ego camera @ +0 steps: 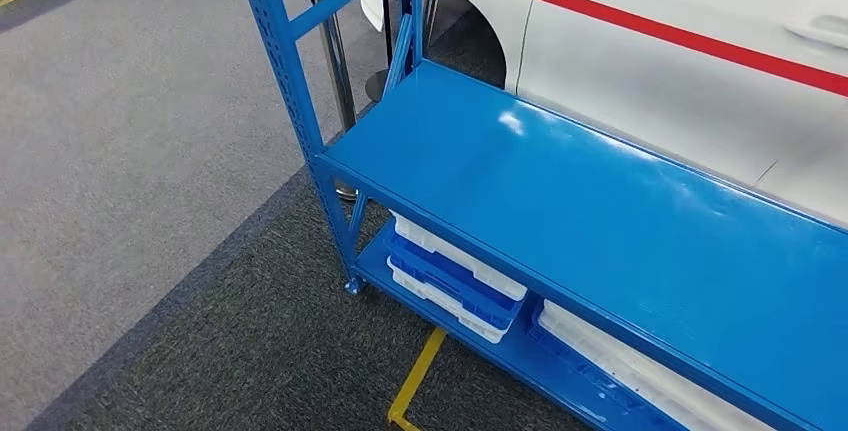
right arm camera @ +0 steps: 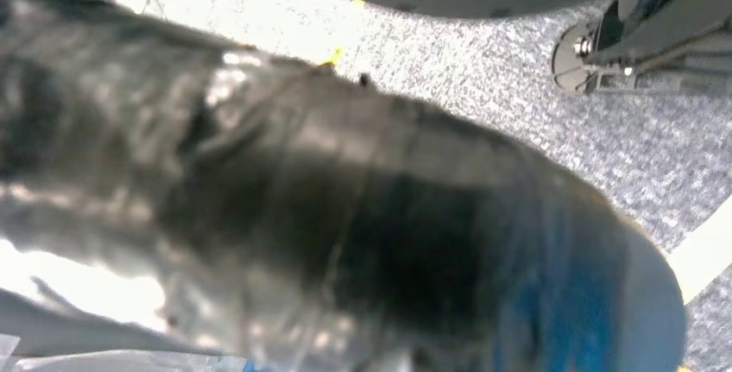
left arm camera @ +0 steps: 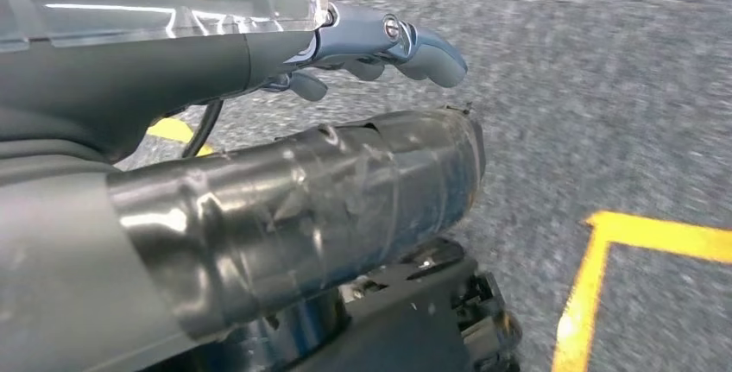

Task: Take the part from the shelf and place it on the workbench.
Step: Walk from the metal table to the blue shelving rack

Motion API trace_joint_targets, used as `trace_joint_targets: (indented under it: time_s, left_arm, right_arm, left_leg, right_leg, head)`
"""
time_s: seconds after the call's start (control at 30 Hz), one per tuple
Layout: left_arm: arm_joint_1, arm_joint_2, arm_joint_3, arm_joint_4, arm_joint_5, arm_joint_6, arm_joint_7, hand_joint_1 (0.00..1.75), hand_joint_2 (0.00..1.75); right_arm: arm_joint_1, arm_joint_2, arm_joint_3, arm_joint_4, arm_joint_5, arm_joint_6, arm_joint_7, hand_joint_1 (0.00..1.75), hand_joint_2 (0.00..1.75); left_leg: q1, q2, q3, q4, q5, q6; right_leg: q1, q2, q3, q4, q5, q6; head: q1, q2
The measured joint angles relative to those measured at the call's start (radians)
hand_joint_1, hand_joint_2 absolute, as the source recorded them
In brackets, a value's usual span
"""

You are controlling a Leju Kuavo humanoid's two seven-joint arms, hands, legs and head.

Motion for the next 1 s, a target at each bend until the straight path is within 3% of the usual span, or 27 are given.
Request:
trace_joint_targets:
  time_s: [0.07, 0.1, 0.13, 0.17, 0.2, 0.27, 0.3, 0.37, 0.43, 0.5, 0.57, 0.63, 0.67, 0.73, 0.8, 0.87, 0.93, 1.0]
  left_arm:
    - [0.002, 0.0, 0.0, 0.0, 0.0, -0.001, 0.0, 0.0, 0.0]
    - [0.004, 0.0, 0.0, 0.0, 0.0, -0.001, 0.0, 0.0, 0.0]
    - [0.005, 0.0, 0.0, 0.0, 0.0, -0.001, 0.0, 0.0, 0.0]
    - [0.006, 0.0, 0.0, 0.0, 0.0, -0.001, 0.001, 0.0, 0.0]
    - [0.007, 0.0, 0.0, 0.0, 0.0, -0.002, 0.001, 0.0, 0.0]
    - [0.006, 0.0, 0.001, 0.0, 0.0, -0.002, 0.002, 0.0, 0.0]
    - [0.006, 0.0, 0.001, 0.0, 0.0, -0.002, 0.002, 0.0, 0.0]
    - [0.005, 0.0, 0.001, 0.0, 0.0, -0.002, 0.002, 0.0, 0.0]
    - [0.004, 0.0, 0.001, 0.0, 0.0, -0.002, 0.002, 0.0, 0.0]
    - [0.003, 0.0, 0.001, 0.0, -0.001, -0.002, 0.002, 0.0, 0.0]
    - [0.004, 0.0, 0.001, 0.0, -0.001, -0.002, 0.002, 0.0, 0.0]
    - [0.007, 0.0, 0.001, 0.0, -0.001, -0.002, 0.002, 0.0, 0.0]
    - [0.007, 0.0, 0.001, 0.0, -0.001, -0.002, 0.002, 0.0, 0.0]
    - [0.006, 0.0, 0.001, 0.0, -0.001, -0.002, 0.002, 0.0, 0.0]
    - [0.005, 0.0, 0.002, 0.0, -0.001, -0.002, 0.002, 0.0, 0.0]
    - [0.004, 0.0, 0.002, 0.0, -0.001, -0.002, 0.002, 0.0, 0.0]
    - [0.001, 0.0, 0.002, 0.0, -0.002, -0.002, 0.003, 0.0, 0.0]
    - [-0.001, 0.0, 0.002, 0.0, -0.003, 0.0, 0.003, 0.0, 0.0]
  right_arm:
    - [-0.002, 0.0, 0.0, 0.0, 0.002, 0.0, 0.0, 0.0, 0.0]
    - [-0.002, 0.0, 0.0, 0.0, 0.002, 0.0, 0.0, 0.0, 0.0]
    - [-0.001, 0.0, 0.0, 0.0, 0.003, 0.0, 0.0, 0.0, 0.0]
    - [0.0, 0.0, 0.0, 0.0, 0.003, 0.0, 0.0, 0.0, 0.0]
    - [0.001, 0.0, 0.0, 0.0, 0.003, 0.0, 0.0, 0.0, 0.0]
    - [0.001, 0.0, 0.0, 0.0, 0.003, 0.0, 0.0, 0.0, 0.0]
    - [-0.001, 0.0, 0.0, 0.0, 0.003, 0.0, 0.0, 0.0, 0.0]
    - [-0.003, 0.0, 0.0, 0.0, 0.003, 0.0, 0.0, 0.0, 0.0]
    - [0.0, -0.001, 0.0, 0.0, 0.003, 0.0, 0.0, 0.0, 0.0]
    - [0.003, -0.001, 0.0, 0.0, 0.003, 0.0, 0.0, 0.0, 0.0]
    - [0.002, -0.002, 0.0, 0.0, 0.003, 0.0, 0.0, 0.0, 0.0]
    - [0.0, -0.003, 0.0, 0.0, 0.004, 0.0, 0.0, 0.0, 0.0]
    - [0.0, -0.003, 0.0, 0.0, 0.004, 0.0, 0.0, 0.0, 0.0]
    - [0.001, -0.004, 0.0, 0.0, 0.005, 0.001, 0.0, 0.0, 0.0]
    - [0.001, -0.005, 0.0, 0.0, 0.006, 0.003, -0.001, 0.0, 0.0]
    - [-0.002, -0.005, 0.0, 0.0, 0.006, 0.004, -0.001, 0.0, 0.0]
    - [-0.002, -0.005, 0.0, 0.0, 0.007, 0.005, -0.002, 0.0, 0.0]
    - [-0.001, -0.005, 0.0, 0.0, 0.008, 0.007, -0.002, 0.0, 0.0]
  left_leg:
    - [0.006, -0.045, -0.055, 0.122, -0.067, -0.006]
    - [0.007, -0.051, -0.081, 0.178, -0.088, -0.008]
    - [0.008, -0.054, -0.094, 0.207, -0.09, -0.01]
    - [0.008, -0.055, -0.093, 0.202, -0.073, -0.01]
    - [0.01, -0.058, -0.074, 0.161, -0.039, -0.011]
    - [0.014, -0.093, -0.019, 0.036, 0.022, -0.008]
    - [0.015, -0.115, 0.001, -0.011, 0.038, -0.006]
    - [0.013, -0.138, 0.011, -0.039, 0.037, 0.002]
    - [0.012, -0.119, 0.013, -0.045, 0.042, 0.015]
    - [0.014, -0.096, 0.017, -0.055, 0.05, 0.03]
    - [0.011, -0.069, 0.017, -0.06, 0.054, 0.036]
    - [0.007, -0.04, 0.017, -0.059, 0.053, 0.039]
    - [0.005, -0.026, 0.018, -0.059, 0.051, 0.04]
    - [0.001, -0.002, 0.022, -0.059, 0.047, 0.04]
    - [-0.003, 0.017, 0.027, -0.059, 0.041, 0.035]
    - [-0.007, 0.034, 0.03, -0.06, 0.036, 0.028]
    - [-0.009, 0.05, 0.037, -0.062, 0.032, 0.02]
    - [-0.007, 0.023, 0.034, -0.039, 0.01, 0.01]
  right_leg:
    - [0.0, 0.02, -0.004, -0.001, 0.003, -0.005]
    - [0.0, 0.032, -0.006, 0.0, 0.004, -0.006]
    - [0.001, 0.045, -0.007, 0.002, 0.004, -0.006]
    - [0.0, 0.057, -0.007, 0.004, 0.004, -0.006]
    - [0.0, 0.071, -0.007, 0.008, 0.003, -0.004]
    - [-0.001, 0.094, -0.01, 0.018, -0.001, 0.003]
    - [0.0, 0.105, -0.013, 0.023, -0.002, 0.009]
    - [-0.001, 0.124, -0.022, 0.027, 0.001, 0.022]
    - [-0.005, 0.137, -0.029, 0.027, 0.005, 0.035]
    - [-0.004, 0.099, -0.049, 0.064, -0.017, 0.042]
    - [0.0, 0.047, -0.098, 0.168, -0.074, 0.045]
    - [0.0, 0.033, -0.148, 0.27, -0.111, 0.046]
    - [0.0, 0.031, -0.155, 0.286, -0.108, 0.045]
    - [0.003, 0.016, -0.111, 0.204, -0.052, 0.037]
    - [0.014, -0.032, -0.044, 0.076, -0.006, 0.021]
    - [0.025, -0.057, -0.022, 0.026, 0.0, 0.009]
    - [0.023, -0.036, -0.022, 0.02, 0.003, 0.002]
    - [0.015, -0.016, -0.019, 0.01, 0.01, -0.008]
  head:
    - [-0.003, 0.0]
    - [-0.003, 0.0]
    - [-0.003, 0.0]
    - [-0.003, 0.0]
    - [-0.003, 0.0]
    - [-0.003, 0.0]
    - [-0.003, 0.0]
    - [-0.002, 0.0]
    - [-0.002, 0.0]
    - [0.0, 0.0]
    - [0.003, 0.0]
    - [0.003, 0.0]
    - [0.003, 0.0]
    - [0.003, 0.0]
    - [0.003, 0.0]
    - [0.003, 0.0]
    - [0.002, 0.0]
    - [0.002, 0.0]
